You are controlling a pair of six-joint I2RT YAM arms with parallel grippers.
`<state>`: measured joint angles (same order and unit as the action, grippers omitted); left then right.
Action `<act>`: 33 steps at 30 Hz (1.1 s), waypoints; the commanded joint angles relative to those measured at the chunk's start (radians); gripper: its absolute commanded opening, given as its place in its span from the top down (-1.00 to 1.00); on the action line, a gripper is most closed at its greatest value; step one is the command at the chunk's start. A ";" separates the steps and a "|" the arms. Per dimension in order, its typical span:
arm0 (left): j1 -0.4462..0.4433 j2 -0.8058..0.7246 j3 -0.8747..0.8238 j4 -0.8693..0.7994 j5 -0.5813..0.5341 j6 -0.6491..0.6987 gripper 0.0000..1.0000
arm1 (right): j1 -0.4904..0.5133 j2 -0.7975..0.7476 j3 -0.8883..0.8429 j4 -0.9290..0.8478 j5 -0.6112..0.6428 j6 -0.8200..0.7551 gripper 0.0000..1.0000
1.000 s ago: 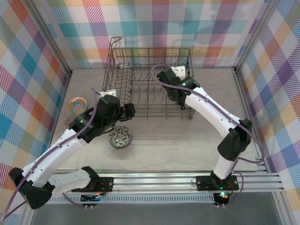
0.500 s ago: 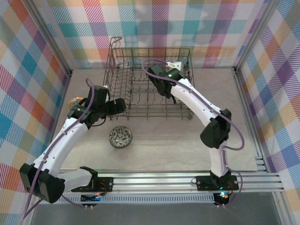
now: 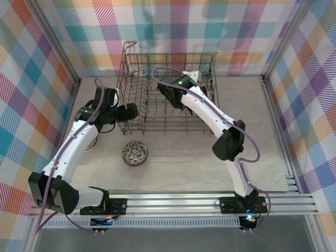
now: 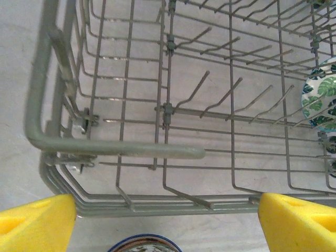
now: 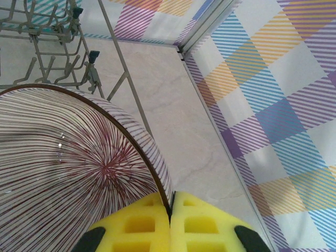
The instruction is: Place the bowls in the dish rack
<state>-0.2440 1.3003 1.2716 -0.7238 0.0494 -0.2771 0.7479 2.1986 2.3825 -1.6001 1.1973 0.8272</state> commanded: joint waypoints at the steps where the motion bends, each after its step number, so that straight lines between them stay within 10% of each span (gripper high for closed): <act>1: 0.032 0.022 0.052 -0.051 -0.046 0.071 -0.80 | 0.006 -0.003 0.033 -0.023 0.070 0.024 1.00; 33: 0.015 0.093 -0.002 0.044 0.139 0.170 -0.72 | 0.007 -0.021 0.011 -0.085 0.084 0.094 1.00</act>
<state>-0.1993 1.4406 1.2728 -0.6693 0.1261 -0.1181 0.7479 2.1986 2.3825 -1.6093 1.2232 0.8814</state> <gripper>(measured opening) 0.862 0.059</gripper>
